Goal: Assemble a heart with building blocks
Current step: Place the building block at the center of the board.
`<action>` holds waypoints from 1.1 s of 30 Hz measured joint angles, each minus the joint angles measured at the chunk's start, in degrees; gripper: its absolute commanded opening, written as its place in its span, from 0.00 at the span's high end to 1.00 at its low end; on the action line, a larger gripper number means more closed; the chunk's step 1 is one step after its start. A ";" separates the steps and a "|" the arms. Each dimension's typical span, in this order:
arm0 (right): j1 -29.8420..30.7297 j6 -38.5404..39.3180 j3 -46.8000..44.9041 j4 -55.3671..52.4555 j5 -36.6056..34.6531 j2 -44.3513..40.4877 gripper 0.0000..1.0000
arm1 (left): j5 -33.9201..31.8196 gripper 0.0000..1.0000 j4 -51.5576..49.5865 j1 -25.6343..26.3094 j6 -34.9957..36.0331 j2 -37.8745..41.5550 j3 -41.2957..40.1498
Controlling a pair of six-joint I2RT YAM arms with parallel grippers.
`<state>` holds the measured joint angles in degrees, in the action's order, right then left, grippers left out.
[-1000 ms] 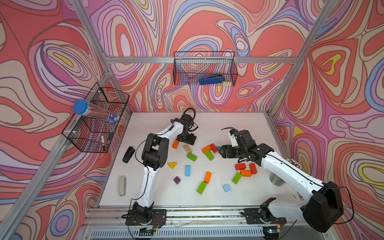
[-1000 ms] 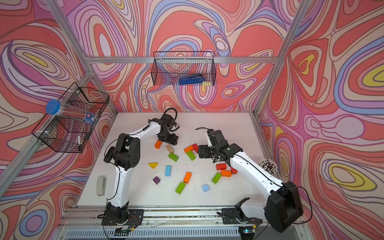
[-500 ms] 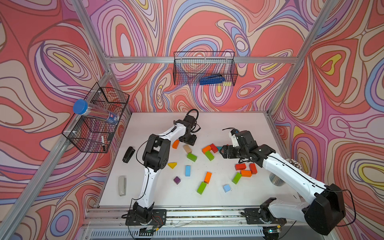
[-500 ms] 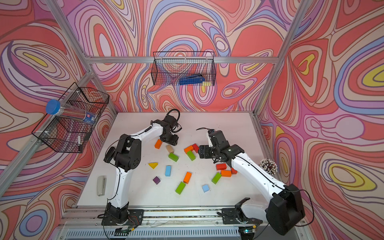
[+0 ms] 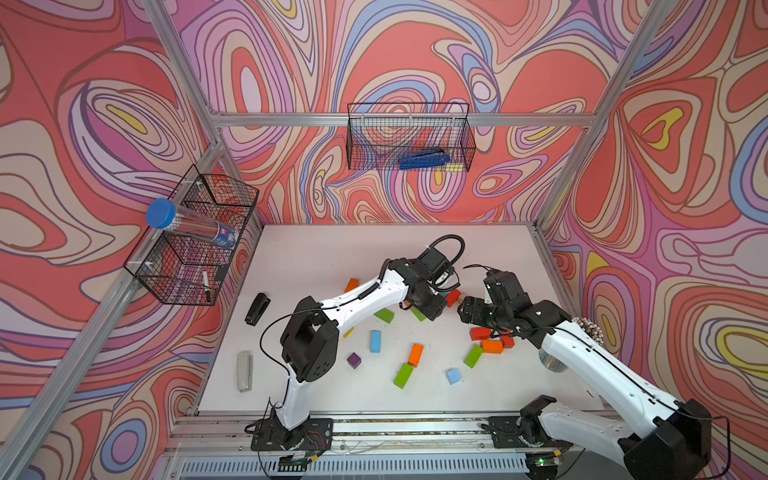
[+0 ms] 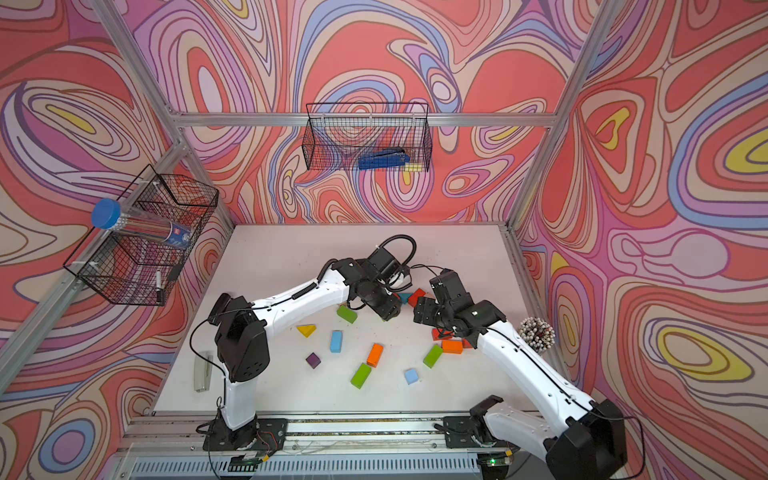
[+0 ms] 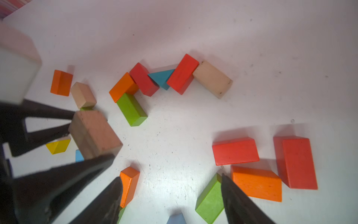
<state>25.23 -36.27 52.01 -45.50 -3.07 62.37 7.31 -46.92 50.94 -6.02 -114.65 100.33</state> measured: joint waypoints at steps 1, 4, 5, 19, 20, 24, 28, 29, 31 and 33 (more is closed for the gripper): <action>-0.52 -0.70 -0.09 -1.07 -0.61 -0.44 0.25 | 0.24 0.50 0.00 0.66 -0.07 -0.79 0.17; -1.92 -2.40 -0.57 -4.02 -1.97 -2.25 0.27 | 0.57 0.50 0.02 1.88 -0.24 -3.85 0.90; -2.32 -2.82 -0.63 -5.14 -2.32 -2.78 0.27 | 0.72 0.50 0.07 2.05 -0.28 -5.22 1.46; -3.19 -3.82 -0.66 -10.80 -4.48 -6.27 0.29 | 1.18 0.45 2.64 3.80 -2.01 -15.02 5.07; -3.19 -3.63 -0.66 -10.75 -4.37 -6.47 0.29 | 1.20 0.44 2.71 3.91 -2.14 -15.15 5.09; -3.19 -2.05 -0.66 -10.36 -3.32 -8.02 0.29 | 1.22 0.32 3.10 4.26 -2.21 -15.47 5.40; -3.19 0.39 -0.66 -9.20 -1.20 -9.75 0.32 | 1.22 0.20 3.56 4.26 -2.36 -15.50 5.81; -3.19 1.07 -0.66 -8.87 -0.46 -10.08 0.32 | 1.22 0.18 3.65 4.26 -2.38 -15.50 5.86; -3.21 2.64 -0.66 -7.93 1.20 -10.84 0.31 | 1.22 0.12 3.61 4.26 -2.34 -15.50 6.05; -3.21 4.02 -0.63 -6.91 2.97 -11.65 0.31 | 1.22 0.09 3.32 4.24 -2.32 -15.41 6.73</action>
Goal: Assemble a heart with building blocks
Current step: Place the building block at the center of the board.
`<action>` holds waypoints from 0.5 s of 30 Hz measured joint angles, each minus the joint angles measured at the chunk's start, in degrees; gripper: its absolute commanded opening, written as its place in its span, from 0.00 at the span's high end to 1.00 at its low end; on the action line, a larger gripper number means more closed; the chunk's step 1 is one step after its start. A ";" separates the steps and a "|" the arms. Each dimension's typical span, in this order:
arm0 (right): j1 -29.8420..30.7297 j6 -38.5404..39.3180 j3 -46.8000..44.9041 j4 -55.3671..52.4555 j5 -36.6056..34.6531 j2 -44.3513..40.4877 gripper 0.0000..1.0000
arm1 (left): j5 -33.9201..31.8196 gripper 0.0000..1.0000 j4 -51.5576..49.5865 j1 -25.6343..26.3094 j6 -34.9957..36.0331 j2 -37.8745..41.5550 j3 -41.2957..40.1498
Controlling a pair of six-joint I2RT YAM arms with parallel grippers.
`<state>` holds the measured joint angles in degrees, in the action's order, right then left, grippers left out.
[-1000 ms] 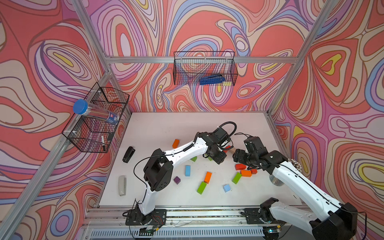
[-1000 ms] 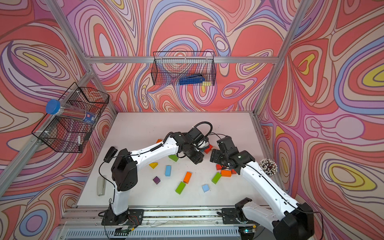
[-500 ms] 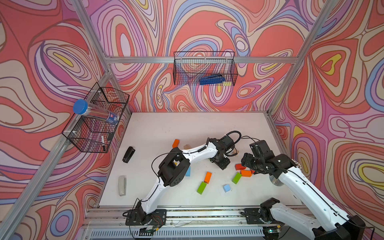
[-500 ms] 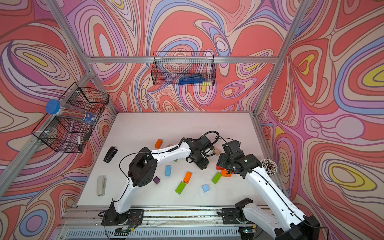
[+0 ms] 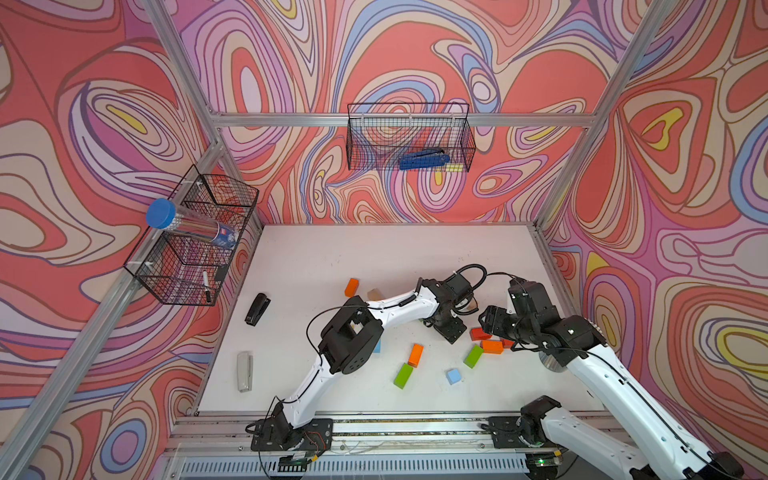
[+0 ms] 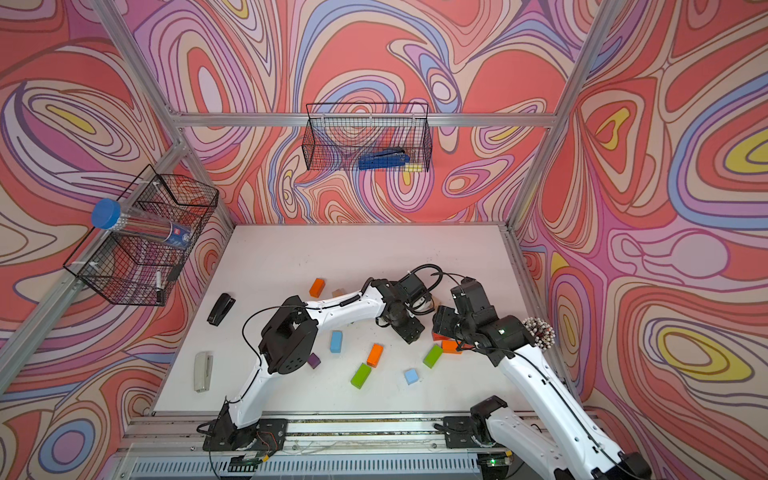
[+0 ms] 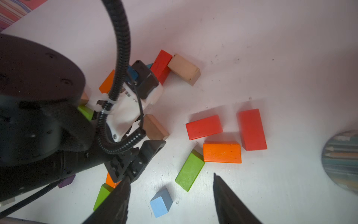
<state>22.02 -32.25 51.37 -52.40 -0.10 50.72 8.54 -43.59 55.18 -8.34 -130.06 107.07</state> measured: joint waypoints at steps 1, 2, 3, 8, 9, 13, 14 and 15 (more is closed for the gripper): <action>-0.04 0.74 -0.02 0.59 1.18 -0.39 0.31 | 0.02 0.08 -0.17 -0.04 -0.02 0.22 0.48; -0.09 1.33 -0.02 1.27 2.29 -0.74 0.30 | 0.09 0.07 -0.52 -0.15 -0.02 0.48 1.03; -0.11 1.95 -0.02 2.08 3.65 -1.07 0.30 | 0.35 0.06 -0.66 -0.35 -0.04 0.98 1.44; -0.20 4.22 -0.79 7.54 9.42 -1.97 0.30 | 3.15 0.03 -1.38 -3.50 -0.48 6.08 1.92; -0.20 4.52 -1.11 8.50 10.34 -1.81 0.29 | 3.74 0.03 -1.46 -4.72 -0.50 7.32 1.90; -0.17 5.57 -2.84 12.37 13.53 0.15 0.29 | 6.19 0.02 -1.60 -10.49 -0.52 12.55 0.52; -0.13 5.75 -3.15 12.96 13.84 0.76 0.29 | 6.82 0.02 -1.64 -11.87 -0.52 13.86 -0.09; 0.13 5.97 -3.52 13.53 13.99 1.68 0.29 | 7.54 0.02 -1.66 -13.49 -0.52 15.37 -0.83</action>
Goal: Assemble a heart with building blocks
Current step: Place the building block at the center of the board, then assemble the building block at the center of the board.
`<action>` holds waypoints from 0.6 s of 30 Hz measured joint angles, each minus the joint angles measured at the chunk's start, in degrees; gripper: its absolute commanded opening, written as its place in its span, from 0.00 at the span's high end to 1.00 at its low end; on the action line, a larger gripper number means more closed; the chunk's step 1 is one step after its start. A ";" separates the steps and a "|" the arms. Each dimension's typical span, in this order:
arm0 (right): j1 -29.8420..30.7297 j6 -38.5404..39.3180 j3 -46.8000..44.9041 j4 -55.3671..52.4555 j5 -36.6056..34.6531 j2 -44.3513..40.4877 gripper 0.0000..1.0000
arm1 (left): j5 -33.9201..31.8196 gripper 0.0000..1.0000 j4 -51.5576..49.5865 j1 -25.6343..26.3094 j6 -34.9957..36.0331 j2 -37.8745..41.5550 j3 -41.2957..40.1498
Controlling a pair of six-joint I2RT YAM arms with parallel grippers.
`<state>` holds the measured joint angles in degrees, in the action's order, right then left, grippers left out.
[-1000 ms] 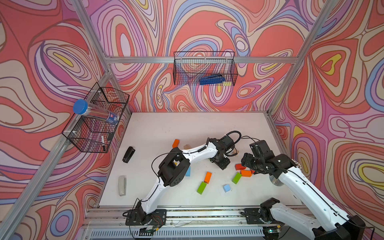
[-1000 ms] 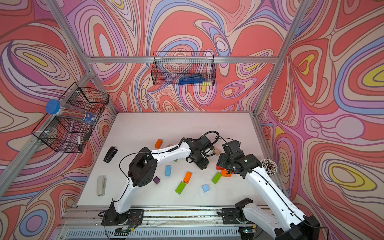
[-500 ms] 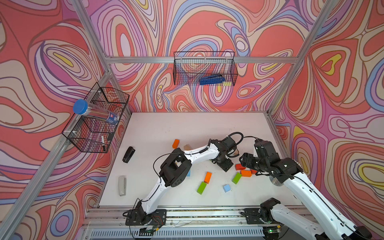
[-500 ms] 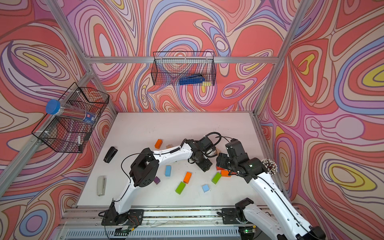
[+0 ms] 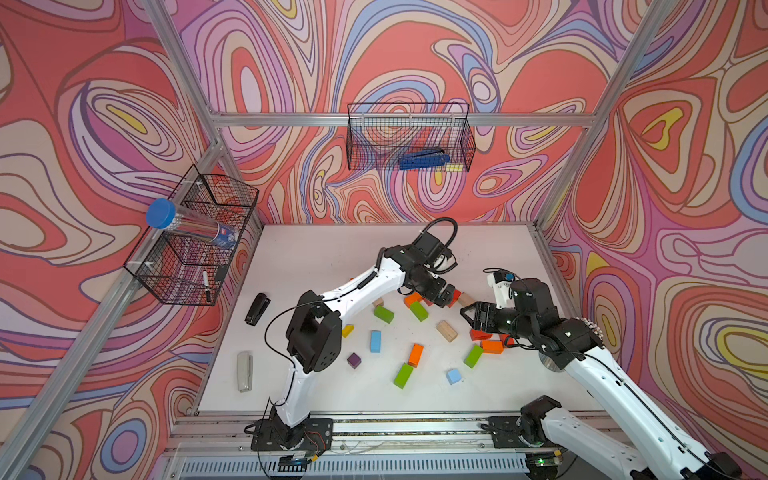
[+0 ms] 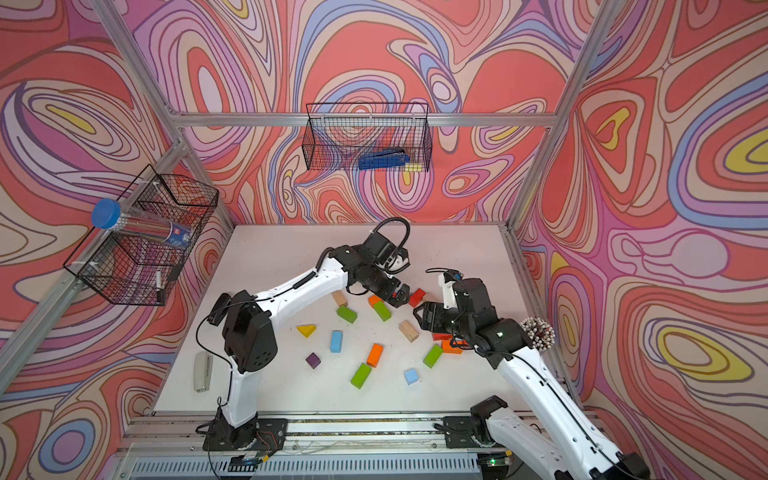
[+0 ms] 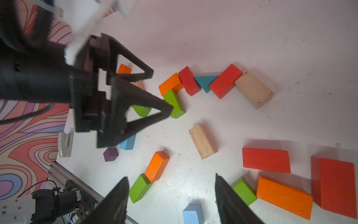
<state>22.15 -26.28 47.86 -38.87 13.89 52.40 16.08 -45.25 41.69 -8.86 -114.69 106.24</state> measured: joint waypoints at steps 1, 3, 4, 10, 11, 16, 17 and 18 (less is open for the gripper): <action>0.31 0.20 -0.37 0.61 0.04 0.90 0.29 | 0.70 0.02 -0.02 -1.68 -0.02 1.40 -0.79; 1.40 0.46 -0.85 1.36 -0.22 2.82 0.29 | 2.01 0.00 -0.37 -4.59 0.02 3.85 -2.08; 2.40 0.55 -0.96 1.77 -0.76 3.96 0.29 | 2.71 0.00 -0.50 -5.99 0.02 5.11 -2.78; 9.86 0.15 -0.96 3.91 -6.43 13.68 0.31 | 6.91 0.00 -1.07 -12.39 0.13 11.56 -6.82; 10.60 -0.22 -0.96 4.17 -7.50 15.65 0.32 | 7.39 0.00 -1.16 -13.46 0.28 12.61 -7.61; 11.43 -3.10 -1.03 5.27 -13.44 23.26 0.36 | 8.22 0.00 -1.16 -17.25 0.83 17.35 -11.96; 11.43 -3.67 -1.05 5.51 -14.32 24.33 0.36 | 8.31 0.00 -1.03 -17.55 0.92 18.18 -12.85; 11.43 -4.35 -1.05 5.90 -15.15 25.64 0.37 | 8.39 0.00 -0.90 -17.66 0.94 18.91 -13.66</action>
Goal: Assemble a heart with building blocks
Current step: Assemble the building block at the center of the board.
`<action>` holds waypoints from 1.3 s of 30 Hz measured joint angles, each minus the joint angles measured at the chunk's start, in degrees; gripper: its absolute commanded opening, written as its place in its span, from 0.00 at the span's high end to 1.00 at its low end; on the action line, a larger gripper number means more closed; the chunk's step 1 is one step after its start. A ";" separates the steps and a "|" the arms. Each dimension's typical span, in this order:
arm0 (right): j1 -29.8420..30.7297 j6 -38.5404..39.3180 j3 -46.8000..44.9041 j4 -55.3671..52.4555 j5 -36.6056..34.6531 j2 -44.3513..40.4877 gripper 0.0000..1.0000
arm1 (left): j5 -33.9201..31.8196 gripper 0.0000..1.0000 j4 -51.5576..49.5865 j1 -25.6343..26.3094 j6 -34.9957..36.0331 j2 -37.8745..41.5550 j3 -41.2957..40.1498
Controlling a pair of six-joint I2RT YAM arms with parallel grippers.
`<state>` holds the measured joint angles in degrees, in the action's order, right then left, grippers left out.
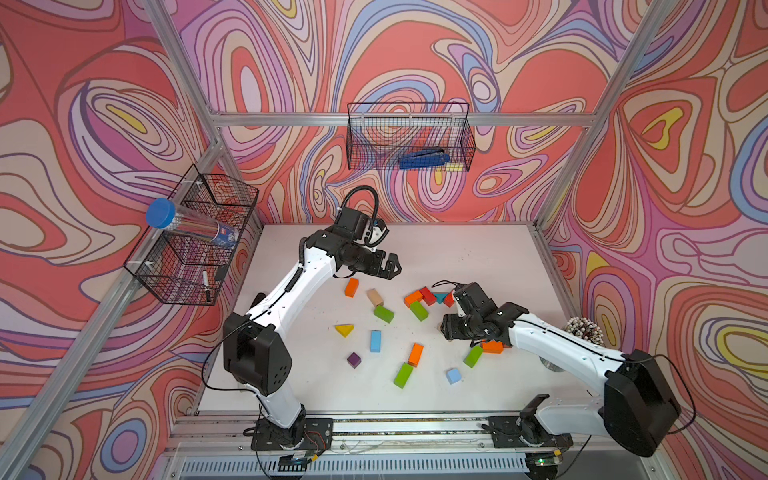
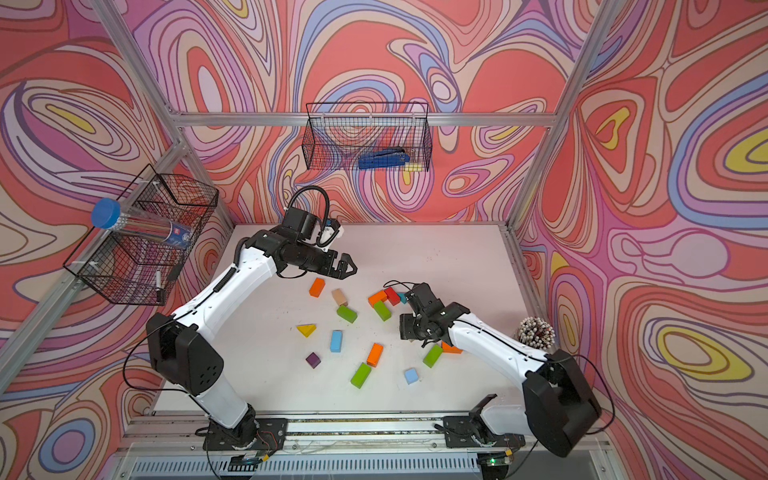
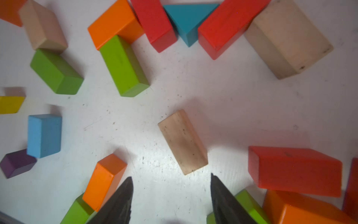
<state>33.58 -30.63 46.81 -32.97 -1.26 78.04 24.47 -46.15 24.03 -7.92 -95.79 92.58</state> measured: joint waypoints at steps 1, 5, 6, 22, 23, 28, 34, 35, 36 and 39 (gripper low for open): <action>0.00 -0.42 0.00 0.39 -0.48 0.96 0.37 | 0.09 0.00 0.15 0.02 -0.02 0.57 -0.66; 0.11 -2.01 0.00 1.92 -1.33 5.46 0.38 | 0.20 0.00 0.55 0.07 -0.09 1.44 -1.79; 0.17 -2.34 0.00 2.19 -1.49 6.38 0.38 | 0.17 0.00 0.57 0.07 -0.07 1.62 -1.86; 0.26 -10.27 3.04 3.63 -5.33 12.59 0.70 | -0.42 0.00 0.81 0.07 -1.20 5.75 -2.93; 0.26 -11.43 3.41 3.17 -5.99 12.66 0.73 | -0.39 0.00 0.79 0.07 -1.31 5.75 -3.08; 0.26 -18.91 4.35 0.50 -9.33 12.74 0.78 | -0.20 0.00 0.98 0.07 -1.40 5.77 -3.21; 0.26 -28.11 5.99 -2.99 -12.33 13.33 0.85 | 0.59 0.00 0.96 0.07 -2.05 5.77 -3.23; 0.26 -29.44 6.47 -3.26 -12.74 13.66 0.85 | 0.68 0.00 0.98 0.07 -2.21 5.77 -3.23; 0.26 -30.80 6.80 -3.52 -13.11 13.97 0.85 | 0.79 0.00 0.98 0.07 -2.27 5.77 -3.23; 0.07 -33.86 6.91 -3.96 -13.84 14.49 0.85 | 1.03 0.00 0.96 0.07 -2.56 5.77 -3.23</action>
<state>33.65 -64.49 53.71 -36.93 -15.09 92.53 25.50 -45.19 24.10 -10.48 -90.02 89.34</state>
